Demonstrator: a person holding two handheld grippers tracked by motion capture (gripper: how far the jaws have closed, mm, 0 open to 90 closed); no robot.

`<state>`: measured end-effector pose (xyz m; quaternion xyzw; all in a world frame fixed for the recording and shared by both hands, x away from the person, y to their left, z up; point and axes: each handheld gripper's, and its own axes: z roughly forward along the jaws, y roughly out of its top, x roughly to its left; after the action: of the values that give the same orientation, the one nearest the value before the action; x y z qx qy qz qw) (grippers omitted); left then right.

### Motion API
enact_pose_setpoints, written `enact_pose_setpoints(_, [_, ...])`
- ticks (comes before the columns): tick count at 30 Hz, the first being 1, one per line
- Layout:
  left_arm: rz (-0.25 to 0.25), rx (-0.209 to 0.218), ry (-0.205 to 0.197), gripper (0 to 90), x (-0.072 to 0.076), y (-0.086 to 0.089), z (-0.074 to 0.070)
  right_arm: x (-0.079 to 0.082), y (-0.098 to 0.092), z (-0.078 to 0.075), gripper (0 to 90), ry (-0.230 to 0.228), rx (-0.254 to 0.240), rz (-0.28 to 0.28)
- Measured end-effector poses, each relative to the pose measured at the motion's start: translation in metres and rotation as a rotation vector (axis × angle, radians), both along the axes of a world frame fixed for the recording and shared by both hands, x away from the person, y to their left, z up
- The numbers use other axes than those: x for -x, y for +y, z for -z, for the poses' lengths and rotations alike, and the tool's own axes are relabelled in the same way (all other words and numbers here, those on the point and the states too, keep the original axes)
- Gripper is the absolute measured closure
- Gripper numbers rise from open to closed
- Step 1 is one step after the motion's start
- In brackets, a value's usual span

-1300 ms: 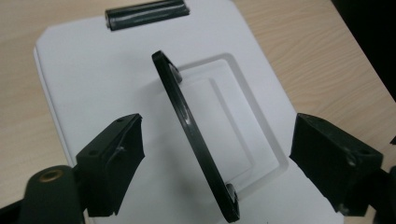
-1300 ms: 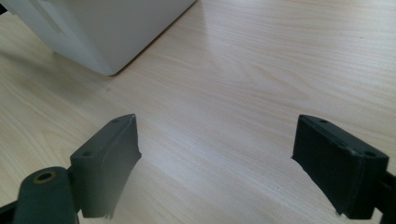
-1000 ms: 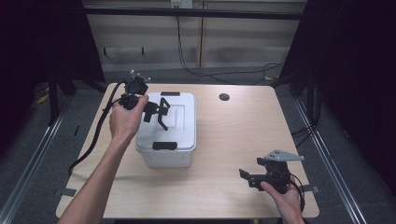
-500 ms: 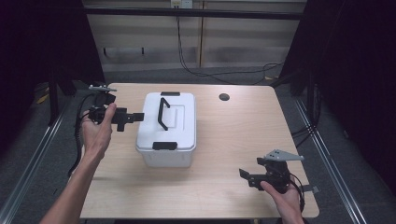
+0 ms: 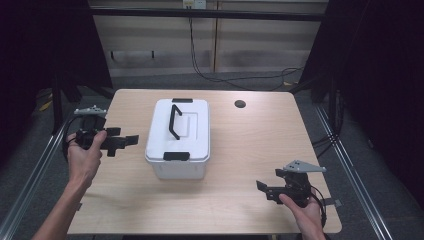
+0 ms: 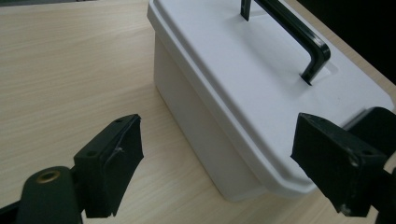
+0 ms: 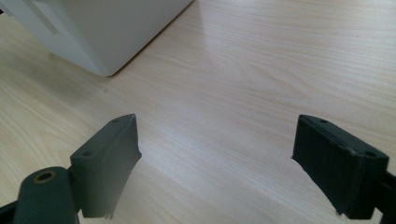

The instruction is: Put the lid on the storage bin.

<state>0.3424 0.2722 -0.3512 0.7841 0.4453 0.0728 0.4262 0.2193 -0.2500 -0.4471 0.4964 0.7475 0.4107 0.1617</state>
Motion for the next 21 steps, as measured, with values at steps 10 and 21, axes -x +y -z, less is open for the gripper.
enact_pose_setpoints(10, [0.012,0.017,-0.016,16.1,0.034,0.021,0.014,0.0,0.0,0.0,13.8,-0.002,-0.001,0.003])
enact_pose_setpoints(21, [-0.042,0.007,-0.015,16.1,0.064,0.043,0.041,0.0,0.0,0.0,13.8,-0.001,0.005,0.008])
